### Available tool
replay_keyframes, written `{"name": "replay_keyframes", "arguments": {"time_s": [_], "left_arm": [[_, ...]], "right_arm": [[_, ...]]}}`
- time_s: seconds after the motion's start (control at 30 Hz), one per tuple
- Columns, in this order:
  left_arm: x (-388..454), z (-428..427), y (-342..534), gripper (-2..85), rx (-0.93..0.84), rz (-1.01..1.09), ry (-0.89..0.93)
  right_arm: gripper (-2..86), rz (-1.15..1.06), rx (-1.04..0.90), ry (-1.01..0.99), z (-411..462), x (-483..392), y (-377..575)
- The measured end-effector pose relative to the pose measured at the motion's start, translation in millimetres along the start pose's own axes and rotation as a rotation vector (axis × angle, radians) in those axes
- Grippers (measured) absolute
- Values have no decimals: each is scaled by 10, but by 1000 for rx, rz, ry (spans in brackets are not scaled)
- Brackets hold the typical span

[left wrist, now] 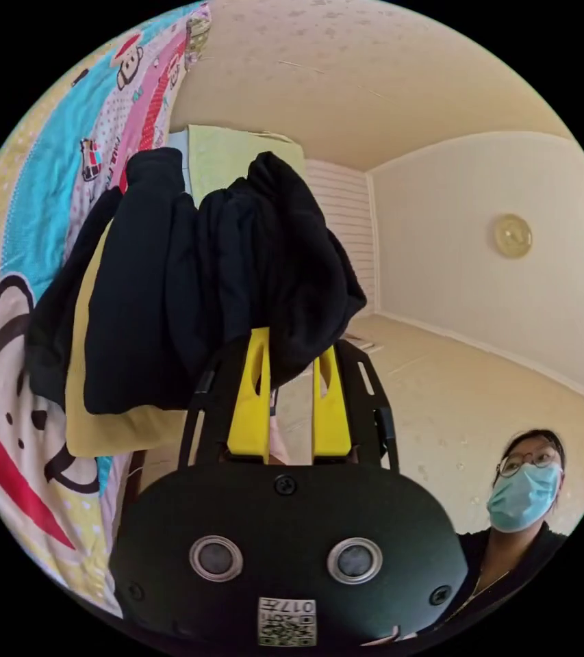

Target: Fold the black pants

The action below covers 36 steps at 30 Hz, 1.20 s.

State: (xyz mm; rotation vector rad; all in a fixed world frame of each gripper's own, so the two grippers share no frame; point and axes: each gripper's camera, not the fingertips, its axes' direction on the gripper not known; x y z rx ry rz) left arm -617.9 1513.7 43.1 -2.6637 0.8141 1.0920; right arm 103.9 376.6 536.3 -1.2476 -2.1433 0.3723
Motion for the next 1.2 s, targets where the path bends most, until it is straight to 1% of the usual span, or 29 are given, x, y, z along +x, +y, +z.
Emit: {"name": "replay_keyframes", "arguments": {"time_s": [0.07, 0.17, 0.27, 0.33, 0.4, 0.47, 0.53, 0.63, 0.73, 0.8, 0.83, 0.87, 0.9, 0.93, 0.97, 1.0, 1.03, 1.07, 1.1, 1.13, 1.17, 1.2], "left_arm": [[216, -91, -20, 99, -13, 51, -106], [252, -242, -65, 100, 11, 1, -131], [247, -346, -28, 98, 38, -49, -124], [287, -376, 43, 89, 41, -52, -147], [315, -391, 160, 65, 31, -43, -179], [258, -413, 321, 3, 12, -45, -130], [176, -487, 454, -5, 7, -79, -97], [103, -755, 747, -9, 21, -81, -118], [38, -1168, 1120, -10, 34, -83, -197], [74, -1441, 1387, -10, 47, -72, -304], [103, -1585, 1570, -10, 47, -87, -412], [124, -1681, 1734, -10, 39, -127, -528], [148, -1711, 1807, -10, 35, -136, -576], [234, -1736, 1919, -10, 30, -119, -637], [359, -1735, 1974, -10, 19, -82, -672], [438, -1733, 1980, -10, 11, -63, -695], [635, -1738, 1962, -10, 0, -15, -773], [884, -1764, 1923, -9, 2, 43, -900], [1017, -1785, 1903, -9, 10, 76, -974], [1283, -1851, 1868, -8, 41, 138, -1124], [1515, -1954, 1845, -7, 92, 190, -1253], [1607, -2015, 1836, -6, 121, 212, -1300]], "right_arm": [[89, -12, -27, 23, 88, -38, 3], [95, -1, -46, 8, 218, 1, 36], [97, 41, -10, -18, 242, 86, 105], [95, 57, 8, 0, 231, 126, 156], [86, 75, 30, 16, 182, 199, 248], [77, 98, 42, 16, 122, 272, 346], [63, 104, 59, 19, 54, 314, 496], [25, 66, 28, 76, 33, 313, 852], [10, -1, -62, 217, 269, 316, 1345], [6, -87, -233, 356, 802, 342, 1812], [6, -116, -291, 393, 996, 359, 1937], [5, -169, -434, 465, 1455, 426, 2195], [4, -188, -622, 507, 2003, 533, 2472], [4, -197, -721, 504, 2285, 575, 2616], [4, -250, -905, 462, 2844, 582, 2932], [4, -360, -1037, 412, 3347, 473, 3273], [4, -435, -1089, 390, 3585, 390, 3458], [5, -573, -1187, 377, 4005, 250, 3821], [5, -675, -1306, 404, 4398, 196, 4184], [4, -714, -1369, 424, 4580, 201, 4362], [4, -782, -1482, 461, 4892, 265, 4709], [4, -833, -1578, 491, 5140, 410, 5049]]}}
